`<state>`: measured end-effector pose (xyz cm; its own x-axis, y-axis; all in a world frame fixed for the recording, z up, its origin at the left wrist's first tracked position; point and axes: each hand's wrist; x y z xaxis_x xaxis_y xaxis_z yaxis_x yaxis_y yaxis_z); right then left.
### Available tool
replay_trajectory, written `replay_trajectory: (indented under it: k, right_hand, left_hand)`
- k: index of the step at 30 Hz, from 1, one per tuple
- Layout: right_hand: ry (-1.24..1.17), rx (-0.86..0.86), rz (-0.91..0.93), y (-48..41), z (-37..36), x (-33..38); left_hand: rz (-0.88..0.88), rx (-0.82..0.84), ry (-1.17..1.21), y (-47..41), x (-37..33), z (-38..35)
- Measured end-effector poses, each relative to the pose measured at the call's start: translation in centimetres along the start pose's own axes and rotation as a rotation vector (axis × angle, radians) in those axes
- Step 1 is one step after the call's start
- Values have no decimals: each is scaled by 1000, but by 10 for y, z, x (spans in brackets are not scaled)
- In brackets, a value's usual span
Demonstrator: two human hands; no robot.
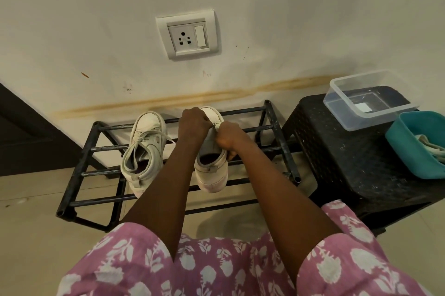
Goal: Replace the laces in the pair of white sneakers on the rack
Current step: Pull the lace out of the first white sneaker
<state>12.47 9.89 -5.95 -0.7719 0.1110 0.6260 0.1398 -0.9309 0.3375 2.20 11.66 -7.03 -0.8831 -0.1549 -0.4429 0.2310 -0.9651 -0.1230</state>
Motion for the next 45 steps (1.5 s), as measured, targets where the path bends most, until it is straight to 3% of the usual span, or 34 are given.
replay_trajectory:
  k: [6,9,13,15,17,20,25,34,39,43,45]
  right_hand:
    - [25,0,-5,2,2,1]
    - [10,11,-24,2,2,1]
    - [-4,36,-39,2,3,2]
    - [-11,38,-45,2,2,1]
    - [-19,39,-54,2,2,1]
    - [-22,29,-43,2,2,1]
    - [-7,35,-45,3,3,2]
    - [-20,43,-63,3,3,2]
    - [-23,50,-57,3,3,3]
    - [-30,50,-55,2,4,0]
    - [-44,54,-66,2,2,-1]
  left_hand:
    - [180,-128,282,0,7,1]
    - [391,-172,524,-1,16,0]
    - [758,-70,946,-2,29,1]
    - [651,-20,802,-6,31,1]
    - [398,-64,472,-9,31,3]
    - [63,-1,230,-10,22,6]
    - [-129,89,38,-3,7,1]
    - [-112,57,-62,-2,2,-1]
    - [-127,-15,-294,-1,-1,-11]
    - [65,-114,-154,-5,9,-8]
    - [250,-158,52,-9,13,0]
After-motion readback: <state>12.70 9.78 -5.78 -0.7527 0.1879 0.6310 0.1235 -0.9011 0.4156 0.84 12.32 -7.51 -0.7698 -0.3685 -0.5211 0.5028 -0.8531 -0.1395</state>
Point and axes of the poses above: each hand's wrist, its own y-axis away from the middle knuckle, its own z-axis out of the back of the hand, x = y × z, and after that the axes turned 6 degrees about -x, right-handed
